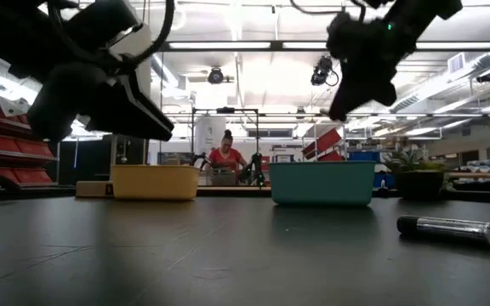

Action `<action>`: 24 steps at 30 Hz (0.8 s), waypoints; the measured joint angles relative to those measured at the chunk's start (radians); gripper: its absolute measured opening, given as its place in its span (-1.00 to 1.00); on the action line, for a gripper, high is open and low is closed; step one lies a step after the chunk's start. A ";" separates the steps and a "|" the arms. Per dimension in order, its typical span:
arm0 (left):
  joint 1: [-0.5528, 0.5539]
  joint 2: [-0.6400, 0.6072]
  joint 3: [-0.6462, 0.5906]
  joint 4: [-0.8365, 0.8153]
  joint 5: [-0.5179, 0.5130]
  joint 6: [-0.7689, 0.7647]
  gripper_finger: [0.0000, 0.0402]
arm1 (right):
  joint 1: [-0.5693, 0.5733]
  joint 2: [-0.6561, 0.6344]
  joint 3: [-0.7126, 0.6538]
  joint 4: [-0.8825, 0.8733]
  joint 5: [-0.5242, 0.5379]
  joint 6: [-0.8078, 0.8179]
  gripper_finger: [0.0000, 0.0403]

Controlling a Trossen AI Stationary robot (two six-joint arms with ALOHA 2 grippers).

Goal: Sort batteries
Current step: Put the top silver battery into the blue bin, then put the silver battery into the blue bin

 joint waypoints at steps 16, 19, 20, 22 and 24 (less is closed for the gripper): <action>0.048 0.002 0.050 0.369 0.276 0.206 -0.13 | 0.114 -0.039 0.139 0.059 0.256 -0.184 -0.44; 0.094 0.022 0.116 0.324 0.413 0.183 -0.13 | 0.213 -0.098 0.118 0.112 0.400 -0.230 -0.47; 0.110 0.039 0.140 0.305 0.460 0.179 -0.13 | 0.246 -0.109 0.098 0.128 0.432 -0.232 -0.48; 0.131 0.079 0.193 0.277 0.561 0.194 -0.13 | 0.300 -0.117 0.048 0.156 0.453 -0.215 -0.50; 0.140 0.127 0.247 0.237 0.632 0.238 -0.13 | 0.348 -0.109 -0.017 0.207 0.457 -0.187 -0.51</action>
